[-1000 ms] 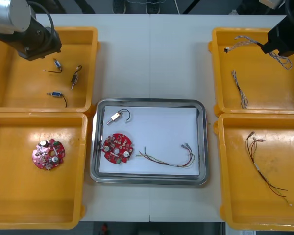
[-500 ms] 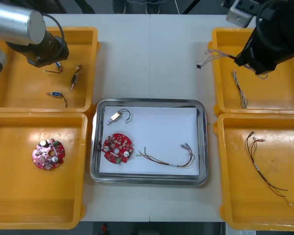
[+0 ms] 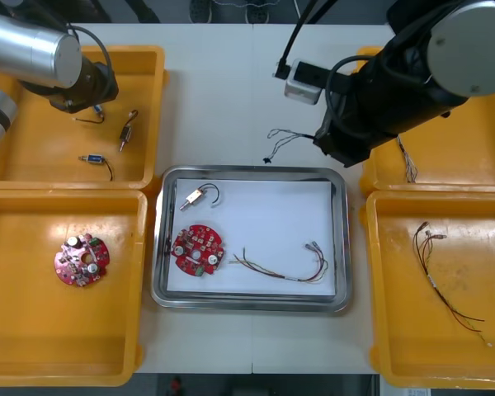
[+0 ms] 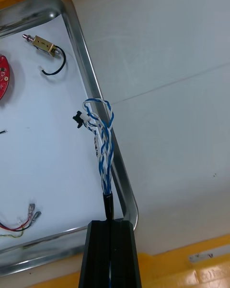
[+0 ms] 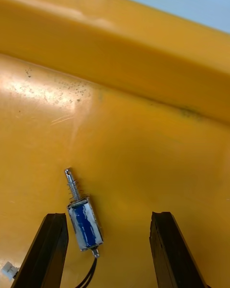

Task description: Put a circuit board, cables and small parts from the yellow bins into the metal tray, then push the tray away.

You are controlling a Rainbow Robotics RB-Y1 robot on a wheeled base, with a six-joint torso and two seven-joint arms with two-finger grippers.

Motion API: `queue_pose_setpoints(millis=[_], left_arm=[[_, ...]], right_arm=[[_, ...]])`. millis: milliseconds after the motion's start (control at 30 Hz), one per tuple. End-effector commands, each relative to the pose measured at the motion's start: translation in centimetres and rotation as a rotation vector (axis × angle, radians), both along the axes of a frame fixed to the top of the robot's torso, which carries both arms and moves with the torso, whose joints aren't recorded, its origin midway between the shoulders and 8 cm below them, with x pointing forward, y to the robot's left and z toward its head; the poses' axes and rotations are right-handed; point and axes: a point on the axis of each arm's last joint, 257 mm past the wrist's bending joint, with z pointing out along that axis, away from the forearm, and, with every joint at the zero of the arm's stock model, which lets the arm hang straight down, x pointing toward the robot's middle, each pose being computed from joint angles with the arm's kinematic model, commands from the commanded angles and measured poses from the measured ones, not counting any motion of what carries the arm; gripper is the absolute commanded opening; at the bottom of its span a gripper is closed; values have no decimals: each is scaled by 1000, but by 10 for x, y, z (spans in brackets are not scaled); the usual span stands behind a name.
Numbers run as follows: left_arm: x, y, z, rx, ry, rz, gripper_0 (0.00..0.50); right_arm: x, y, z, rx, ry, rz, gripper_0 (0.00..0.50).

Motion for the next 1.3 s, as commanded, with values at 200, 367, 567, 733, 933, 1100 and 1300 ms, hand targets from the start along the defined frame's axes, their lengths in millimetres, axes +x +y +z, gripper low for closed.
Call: queue_pose_setpoints(millis=[200, 367, 567, 733, 933, 1100, 1300], left_arm=[[-5, 5, -25, 1, 1, 19, 500], [-6, 4, -28, 4, 6, 17, 500], [-7, 2, -36, 13, 3, 9, 500], [-7, 2, -37, 15, 3, 8, 3], [-7, 0, -40, 19, 1, 4, 0], [-7, 4, -36, 12, -3, 13, 0], [-20, 19, -9, 14, 29, 38, 0]], right_arm=[[-13, 38, -49, -89, -54, 122, 0], [-17, 39, -66, -142, -62, 155, 0], [-21, 37, -88, -168, -61, 181, 0], [-22, 33, -104, -173, -59, 186, 0], [-18, 24, -126, -173, -28, 169, 0], [-12, 20, -138, -158, -26, 152, 0], [-6, 13, -148, -167, -25, 134, 0]])
